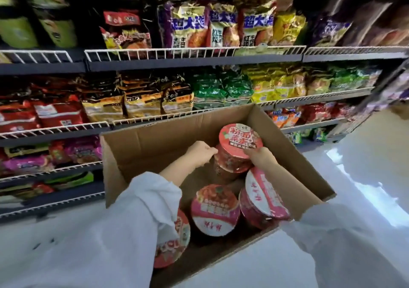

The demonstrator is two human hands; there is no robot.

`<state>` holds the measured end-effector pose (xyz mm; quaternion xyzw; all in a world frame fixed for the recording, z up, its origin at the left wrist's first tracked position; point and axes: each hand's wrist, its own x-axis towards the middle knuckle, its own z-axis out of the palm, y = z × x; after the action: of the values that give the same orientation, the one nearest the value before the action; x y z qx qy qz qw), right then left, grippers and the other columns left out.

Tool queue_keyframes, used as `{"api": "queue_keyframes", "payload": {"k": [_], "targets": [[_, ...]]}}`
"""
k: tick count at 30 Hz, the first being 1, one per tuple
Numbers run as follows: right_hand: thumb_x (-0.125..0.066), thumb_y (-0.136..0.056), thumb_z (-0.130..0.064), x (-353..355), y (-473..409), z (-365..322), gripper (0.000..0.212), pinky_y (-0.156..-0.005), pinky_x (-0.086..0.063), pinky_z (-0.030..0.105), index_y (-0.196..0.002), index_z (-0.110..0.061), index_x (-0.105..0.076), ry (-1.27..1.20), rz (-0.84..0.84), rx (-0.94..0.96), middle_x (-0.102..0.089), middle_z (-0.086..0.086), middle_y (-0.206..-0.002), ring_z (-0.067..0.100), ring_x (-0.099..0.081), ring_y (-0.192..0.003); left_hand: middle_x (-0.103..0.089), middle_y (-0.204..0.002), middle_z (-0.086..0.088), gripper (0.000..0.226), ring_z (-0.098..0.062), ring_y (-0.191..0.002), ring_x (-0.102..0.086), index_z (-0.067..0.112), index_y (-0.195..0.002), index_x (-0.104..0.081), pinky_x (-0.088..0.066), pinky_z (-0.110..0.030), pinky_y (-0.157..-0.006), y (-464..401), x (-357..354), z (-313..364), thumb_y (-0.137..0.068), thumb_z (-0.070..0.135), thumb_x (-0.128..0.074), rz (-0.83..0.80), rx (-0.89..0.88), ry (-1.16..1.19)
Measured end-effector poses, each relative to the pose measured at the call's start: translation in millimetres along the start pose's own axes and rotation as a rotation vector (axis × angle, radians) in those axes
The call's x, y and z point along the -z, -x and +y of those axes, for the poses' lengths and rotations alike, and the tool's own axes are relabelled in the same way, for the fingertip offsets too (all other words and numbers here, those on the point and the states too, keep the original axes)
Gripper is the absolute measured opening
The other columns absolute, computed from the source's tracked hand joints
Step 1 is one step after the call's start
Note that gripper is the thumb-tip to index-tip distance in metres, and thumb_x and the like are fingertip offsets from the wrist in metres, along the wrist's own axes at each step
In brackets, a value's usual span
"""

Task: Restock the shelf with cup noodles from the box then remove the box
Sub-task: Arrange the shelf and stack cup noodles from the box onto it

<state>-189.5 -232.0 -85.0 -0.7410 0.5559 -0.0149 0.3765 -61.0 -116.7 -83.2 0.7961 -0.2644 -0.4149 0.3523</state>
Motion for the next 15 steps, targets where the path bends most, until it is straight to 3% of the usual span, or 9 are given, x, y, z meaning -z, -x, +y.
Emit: {"api": "queue_keyframes", "payload": {"k": [3, 5, 8, 11, 15], "targets": [[-0.049, -0.095, -0.036, 13, -36, 13, 0.053, -0.101, -0.038, 0.039, -0.131, 0.002, -0.051, -0.031, -0.055, -0.032, -0.055, 0.021, -0.132, 0.037, -0.051, -0.121, -0.056, -0.096, -0.009, 0.028, -0.022, -0.088, -0.054, 0.014, -0.078, -0.055, -0.047, -0.032, -0.079, -30, -23, -1, -0.093, 0.038, -0.053, 0.039, 0.109, 0.135], [-0.047, -0.095, -0.041, 17, -55, 17, 0.058, -0.101, -0.037, 0.037, -0.136, 0.0, -0.046, -0.027, -0.066, -0.037, -0.052, 0.019, -0.135, 0.036, -0.049, -0.123, -0.055, -0.102, -0.007, 0.041, -0.021, -0.094, -0.051, 0.007, -0.106, -0.058, -0.043, -0.031, -0.081, -47, -34, 0, -0.091, 0.045, -0.053, 0.026, 0.19, 0.235], [-0.046, -0.096, -0.039, 18, -79, 23, 0.061, -0.1, -0.037, 0.037, -0.137, 0.005, -0.033, 0.006, -0.015, -0.02, -0.046, 0.024, -0.139, 0.039, -0.044, -0.127, -0.051, -0.13, -0.007, 0.077, -0.022, -0.111, -0.048, 0.008, -0.139, -0.04, -0.043, -0.036, -0.088, -72, -45, 2, -0.083, 0.059, -0.056, -0.018, 0.282, 0.322], [-0.048, -0.095, -0.037, 11, -87, 33, 0.061, -0.092, -0.04, 0.036, -0.133, 0.008, -0.035, 0.049, -0.015, -0.007, -0.049, 0.027, -0.133, 0.04, -0.048, -0.121, -0.051, -0.135, -0.007, 0.081, -0.026, -0.115, -0.05, 0.012, -0.139, -0.039, -0.04, -0.041, -0.093, -92, -55, 4, -0.078, 0.061, -0.06, -0.029, 0.316, 0.406], [-0.051, -0.091, -0.049, 6, -101, 38, 0.062, -0.092, -0.042, 0.034, -0.131, -0.002, -0.049, 0.0, -0.176, -0.115, -0.056, 0.017, -0.13, 0.036, -0.054, -0.117, -0.057, -0.129, -0.009, 0.074, -0.029, -0.119, -0.052, 0.012, -0.133, -0.047, -0.034, -0.043, -0.096, -108, -67, -1, -0.077, 0.056, -0.065, -0.062, 0.343, 0.485]]}}
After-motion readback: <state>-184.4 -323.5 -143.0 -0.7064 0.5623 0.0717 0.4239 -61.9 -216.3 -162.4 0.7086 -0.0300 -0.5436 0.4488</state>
